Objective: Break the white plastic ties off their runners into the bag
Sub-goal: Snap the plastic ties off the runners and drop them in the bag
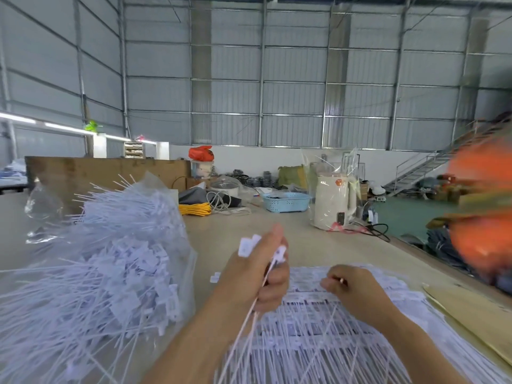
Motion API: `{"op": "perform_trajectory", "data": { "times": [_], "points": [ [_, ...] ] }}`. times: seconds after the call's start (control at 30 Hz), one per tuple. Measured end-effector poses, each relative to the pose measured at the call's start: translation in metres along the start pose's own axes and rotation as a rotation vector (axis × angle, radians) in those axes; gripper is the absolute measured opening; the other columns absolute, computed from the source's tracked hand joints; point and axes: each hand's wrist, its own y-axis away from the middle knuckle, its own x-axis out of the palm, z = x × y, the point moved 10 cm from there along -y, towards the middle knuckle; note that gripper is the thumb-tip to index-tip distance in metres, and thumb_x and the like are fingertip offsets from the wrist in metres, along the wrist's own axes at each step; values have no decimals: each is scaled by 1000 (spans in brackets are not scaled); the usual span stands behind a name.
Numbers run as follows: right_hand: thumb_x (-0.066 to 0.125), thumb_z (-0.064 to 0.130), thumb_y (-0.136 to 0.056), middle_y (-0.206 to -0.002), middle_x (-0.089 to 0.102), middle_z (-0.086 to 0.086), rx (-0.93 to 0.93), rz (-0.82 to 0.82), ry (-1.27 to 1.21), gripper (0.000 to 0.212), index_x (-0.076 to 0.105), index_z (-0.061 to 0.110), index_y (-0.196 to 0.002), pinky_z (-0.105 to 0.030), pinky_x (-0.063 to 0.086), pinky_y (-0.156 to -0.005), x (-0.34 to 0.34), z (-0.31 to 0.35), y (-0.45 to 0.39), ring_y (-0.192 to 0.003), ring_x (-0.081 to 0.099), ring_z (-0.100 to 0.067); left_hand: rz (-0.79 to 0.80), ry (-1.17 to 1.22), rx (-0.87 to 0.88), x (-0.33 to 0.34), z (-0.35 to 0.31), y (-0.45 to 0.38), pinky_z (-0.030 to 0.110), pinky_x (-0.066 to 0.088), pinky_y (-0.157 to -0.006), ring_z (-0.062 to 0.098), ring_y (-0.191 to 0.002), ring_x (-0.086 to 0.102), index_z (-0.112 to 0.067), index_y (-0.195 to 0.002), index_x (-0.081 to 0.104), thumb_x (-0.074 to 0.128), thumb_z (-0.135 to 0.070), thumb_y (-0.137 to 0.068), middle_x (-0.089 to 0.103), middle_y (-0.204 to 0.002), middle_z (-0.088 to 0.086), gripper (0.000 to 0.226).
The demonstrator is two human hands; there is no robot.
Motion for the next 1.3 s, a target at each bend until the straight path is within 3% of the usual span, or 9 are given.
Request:
{"op": "perform_trajectory", "data": {
  "times": [0.1,0.23,0.37,0.5,0.73,0.87,0.93,1.07,1.3],
  "points": [
    [55,19,-94,-57,41,4,-1,69,34,36,43,9,-62,-20,29,-50,16,1,0,-50,33,-11,-35,-62,313,-7,-70,21,8,21,-35,4,-30,26,-20,-69,56,56,-59,-67,40,-47,-6,40],
    [57,16,-92,-51,49,10,32,-1,-39,36,49,13,-58,-18,32,-46,1,3,0,-43,37,-7,-486,-768,485,-86,-133,39,14,34,-35,4,-37,44,-17,-72,58,63,-36,-85,54,-50,-5,24],
    [58,22,-92,-55,48,8,-29,-5,-6,37,48,21,-57,-15,37,-55,-1,24,2,-50,44,-1,-516,-1558,-44,-188,-98,11,31,44,-84,24,-98,58,-10,-99,63,55,-28,-93,65,-105,8,20],
    [57,26,-93,-60,53,6,-39,2,26,32,55,13,-64,-14,38,-58,-2,26,3,-54,48,0,-482,-1794,-433,-254,-45,6,31,37,-92,28,-121,47,-20,-139,39,40,-47,-97,39,-140,10,50],
    [57,24,-92,-56,47,1,-51,-10,-54,34,50,16,-60,-16,34,-56,-7,31,3,-52,42,-6,-575,-1987,-485,-269,-25,10,45,32,-105,30,-136,27,-17,-152,0,23,-82,-79,25,-150,10,100],
    [58,21,-91,-60,45,0,-55,44,-164,22,57,11,-72,-15,31,-52,-6,35,6,-50,38,-4,-504,-2111,-661,-232,-43,12,45,30,-105,31,-135,26,-21,-143,31,40,-72,-84,28,-146,10,78],
    [62,15,-89,-76,55,2,-42,86,-235,3,64,13,-90,-12,33,-56,-6,38,8,-60,46,0,-564,-2171,-458,-186,-63,5,41,34,-102,28,-127,37,-22,-127,51,44,-63,-89,44,-134,6,56],
    [66,5,-84,-105,55,1,-39,77,-360,22,62,22,-99,-26,46,-81,-9,44,10,-96,56,-18,-500,-1513,350,-76,-68,-15,30,46,-88,17,-103,57,-18,-110,66,53,-38,-93,64,-110,0,29],
    [73,-4,-75,-98,49,-9,-64,30,-600,41,52,16,-103,-25,53,-69,-12,45,10,-74,60,-18,-125,-604,60,2,67,-67,25,53,-62,16,-69,66,-15,-91,66,52,-45,-93,66,-80,4,34]
  ]
}}
